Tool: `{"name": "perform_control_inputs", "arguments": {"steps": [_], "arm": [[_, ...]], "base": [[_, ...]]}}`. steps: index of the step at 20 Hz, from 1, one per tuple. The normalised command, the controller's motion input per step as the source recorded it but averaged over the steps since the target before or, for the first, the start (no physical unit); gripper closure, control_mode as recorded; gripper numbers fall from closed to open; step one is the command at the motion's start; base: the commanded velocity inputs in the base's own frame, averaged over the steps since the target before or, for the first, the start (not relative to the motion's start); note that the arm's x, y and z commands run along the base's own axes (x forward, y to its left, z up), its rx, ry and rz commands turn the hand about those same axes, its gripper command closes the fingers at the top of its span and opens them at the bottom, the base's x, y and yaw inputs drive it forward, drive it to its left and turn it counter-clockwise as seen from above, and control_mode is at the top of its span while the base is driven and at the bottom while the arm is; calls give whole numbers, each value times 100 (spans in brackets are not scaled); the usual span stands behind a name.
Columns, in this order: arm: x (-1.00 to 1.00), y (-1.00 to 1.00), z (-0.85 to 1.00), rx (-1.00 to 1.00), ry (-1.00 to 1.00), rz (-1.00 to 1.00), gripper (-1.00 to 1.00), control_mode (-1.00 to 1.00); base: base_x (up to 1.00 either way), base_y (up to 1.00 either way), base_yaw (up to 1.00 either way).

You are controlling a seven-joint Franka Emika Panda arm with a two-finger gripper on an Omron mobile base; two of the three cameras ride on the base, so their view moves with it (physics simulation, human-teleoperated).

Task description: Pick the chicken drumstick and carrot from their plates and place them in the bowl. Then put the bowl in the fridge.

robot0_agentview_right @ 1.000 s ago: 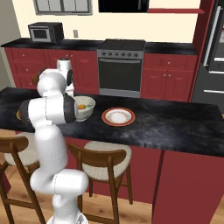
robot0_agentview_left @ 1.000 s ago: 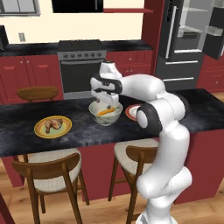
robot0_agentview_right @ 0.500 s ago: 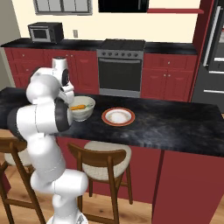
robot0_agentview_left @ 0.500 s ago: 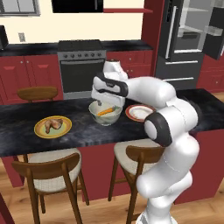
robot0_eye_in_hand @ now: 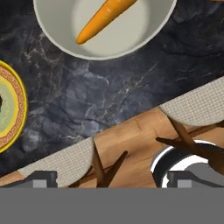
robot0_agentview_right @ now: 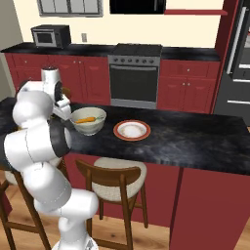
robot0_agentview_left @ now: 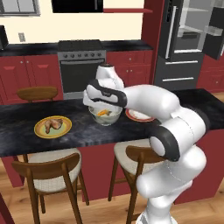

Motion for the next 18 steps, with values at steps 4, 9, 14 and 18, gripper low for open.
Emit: {"name": "perform_control_inputs", "arguments": {"steps": [4,9,14,18], "arm": [[-34,54,0,-7,-3,25,-100,-100],[-6,74,0,-11,-1,3,-100,-100],[-1,78,-1,-6,-2,-6,-100,-100],[7,78,-8,-3,0,-13,-100,-100]], "base": [[0,0,0],[0,0,0],[0,0,0],[0,0,0]]}}
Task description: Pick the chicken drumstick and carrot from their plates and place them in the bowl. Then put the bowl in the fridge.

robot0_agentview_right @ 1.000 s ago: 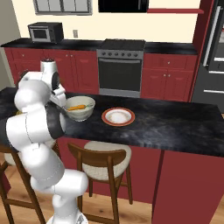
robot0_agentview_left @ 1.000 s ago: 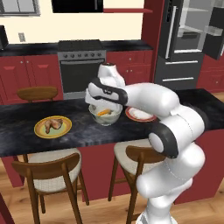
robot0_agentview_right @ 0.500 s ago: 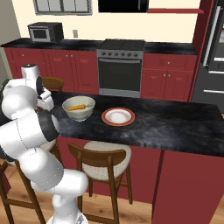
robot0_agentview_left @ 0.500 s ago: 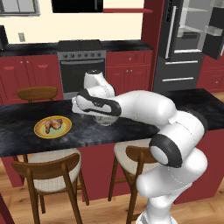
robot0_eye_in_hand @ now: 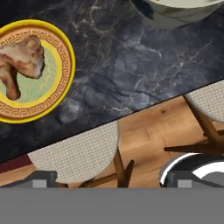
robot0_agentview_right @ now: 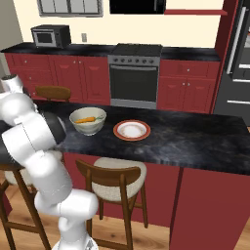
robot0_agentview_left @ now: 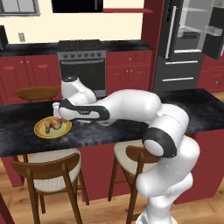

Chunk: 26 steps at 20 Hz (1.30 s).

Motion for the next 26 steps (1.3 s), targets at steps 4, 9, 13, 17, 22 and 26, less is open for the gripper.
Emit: {"name": "perform_control_inputs", "arguments": {"steps": [4,9,13,17,22,26], "arm": [[3,62,-23,-2,2,-17,-100,-100],[18,43,-16,0,-4,-14,-100,-100],[33,24,-9,0,-1,-8,-100,-100],[38,12,-11,0,0,-2,-100,-100],[26,0,-16,0,0,7,-100,-100],[20,0,-25,1,1,11,-100,-100]], "base": [[0,0,0],[0,0,0],[0,0,0],[0,0,0],[0,0,0],[0,0,0]]}}
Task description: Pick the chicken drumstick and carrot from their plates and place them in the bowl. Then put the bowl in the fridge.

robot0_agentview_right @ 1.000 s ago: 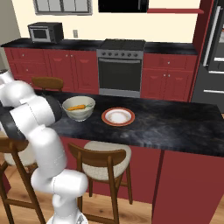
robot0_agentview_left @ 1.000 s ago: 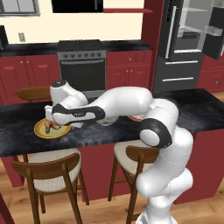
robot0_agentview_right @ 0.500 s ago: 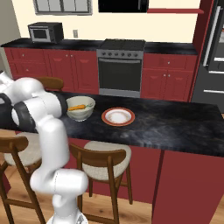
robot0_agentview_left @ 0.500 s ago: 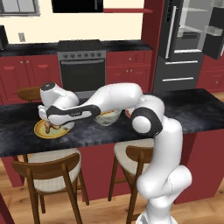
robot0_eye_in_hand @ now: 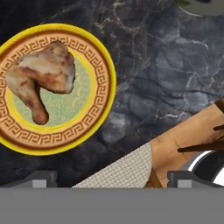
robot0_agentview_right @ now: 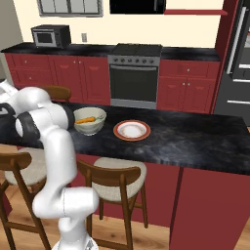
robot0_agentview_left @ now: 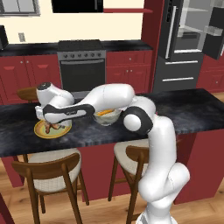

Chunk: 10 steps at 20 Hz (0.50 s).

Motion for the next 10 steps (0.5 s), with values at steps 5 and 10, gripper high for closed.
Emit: {"name": "perform_control_inputs", "arguments": {"steps": [5,10], "arm": [[20,1,-27,2,1,6,-100,-100],[27,12,-33,0,0,0,-100,-100]], "base": [[0,0,0],[0,0,0]]}}
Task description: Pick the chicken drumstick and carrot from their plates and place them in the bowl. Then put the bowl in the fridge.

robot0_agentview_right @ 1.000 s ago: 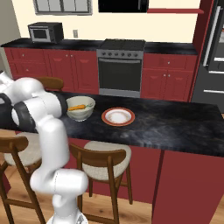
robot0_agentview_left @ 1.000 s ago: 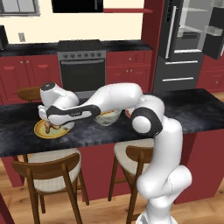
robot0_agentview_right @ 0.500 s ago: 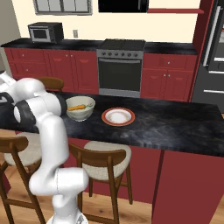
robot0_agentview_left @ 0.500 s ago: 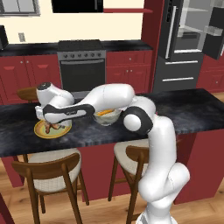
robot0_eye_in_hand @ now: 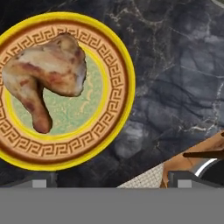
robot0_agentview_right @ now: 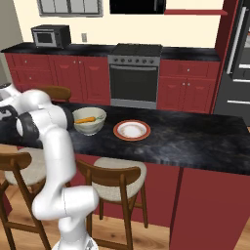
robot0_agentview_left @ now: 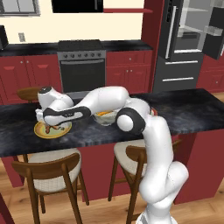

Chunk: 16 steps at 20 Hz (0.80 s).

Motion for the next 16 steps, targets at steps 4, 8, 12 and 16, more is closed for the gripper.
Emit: {"name": "perform_control_inputs", "arguments": {"steps": [4,8,12,16], "arm": [[35,29,-34,0,2,0,-100,-100],[34,27,-22,0,2,0,-100,-100],[32,24,-14,0,1,0,-100,-100],[35,21,-15,0,3,0,-100,-100]], "base": [[0,0,0],[0,0,0],[0,0,0],[0,0,0]]}}
